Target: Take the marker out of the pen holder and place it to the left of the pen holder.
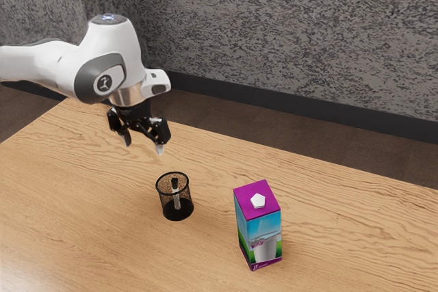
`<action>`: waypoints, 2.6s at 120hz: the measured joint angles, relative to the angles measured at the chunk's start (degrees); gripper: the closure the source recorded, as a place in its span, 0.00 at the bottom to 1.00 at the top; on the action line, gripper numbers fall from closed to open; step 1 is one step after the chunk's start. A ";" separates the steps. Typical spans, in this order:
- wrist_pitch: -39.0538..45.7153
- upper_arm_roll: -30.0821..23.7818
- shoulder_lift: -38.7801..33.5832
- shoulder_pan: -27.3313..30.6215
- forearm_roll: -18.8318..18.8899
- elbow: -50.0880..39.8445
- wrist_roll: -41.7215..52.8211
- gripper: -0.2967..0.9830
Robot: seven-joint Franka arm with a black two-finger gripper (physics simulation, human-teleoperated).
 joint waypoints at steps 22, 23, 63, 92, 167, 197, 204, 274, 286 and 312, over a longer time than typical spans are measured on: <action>3.61 0.00 2.18 -1.80 -2.26 -0.53 0.25 0.23; 3.71 0.00 2.29 -1.88 -2.33 -0.52 0.26 0.23; 6.67 0.03 7.11 -3.25 -4.71 -0.67 0.84 0.23; 7.75 0.00 8.83 -2.28 -5.16 -0.73 1.22 0.23; 9.64 -0.05 12.03 -2.64 -5.70 -0.67 1.75 0.23; 9.60 -0.19 11.90 -2.73 -5.45 -0.72 1.83 0.57; 9.54 -0.24 11.81 -2.77 -5.36 -0.77 1.79 0.63; 8.19 -0.16 4.49 -2.81 -2.70 -2.98 -0.42 0.83; 6.66 -0.19 0.84 -2.71 -0.43 -2.91 -0.96 0.84; 1.39 0.00 -6.83 1.32 5.93 -2.88 -2.25 0.84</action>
